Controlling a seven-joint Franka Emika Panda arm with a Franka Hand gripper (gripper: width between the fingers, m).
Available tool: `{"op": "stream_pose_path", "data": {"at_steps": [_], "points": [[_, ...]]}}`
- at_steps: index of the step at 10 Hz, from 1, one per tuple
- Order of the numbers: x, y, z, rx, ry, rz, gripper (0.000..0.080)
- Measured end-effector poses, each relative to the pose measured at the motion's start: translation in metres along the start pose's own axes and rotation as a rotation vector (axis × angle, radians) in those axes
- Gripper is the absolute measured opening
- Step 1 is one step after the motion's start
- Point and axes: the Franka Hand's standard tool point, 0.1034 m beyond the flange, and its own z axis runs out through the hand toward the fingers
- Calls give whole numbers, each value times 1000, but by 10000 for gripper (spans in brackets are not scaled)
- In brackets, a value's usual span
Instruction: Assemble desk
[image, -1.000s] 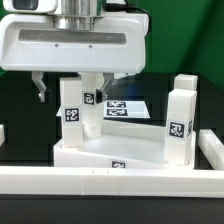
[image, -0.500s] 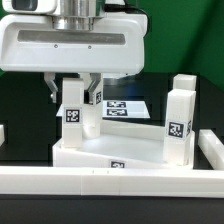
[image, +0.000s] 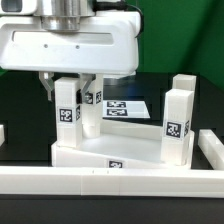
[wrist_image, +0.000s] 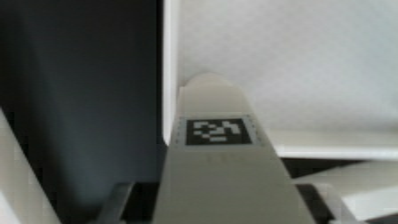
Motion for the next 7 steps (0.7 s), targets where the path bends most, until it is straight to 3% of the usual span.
{"op": "stream_pose_path", "data": {"at_steps": [3,7], "points": [[1,5,0,32,-5,284,289],[-3,3,1,29,-45,600,289]]}}
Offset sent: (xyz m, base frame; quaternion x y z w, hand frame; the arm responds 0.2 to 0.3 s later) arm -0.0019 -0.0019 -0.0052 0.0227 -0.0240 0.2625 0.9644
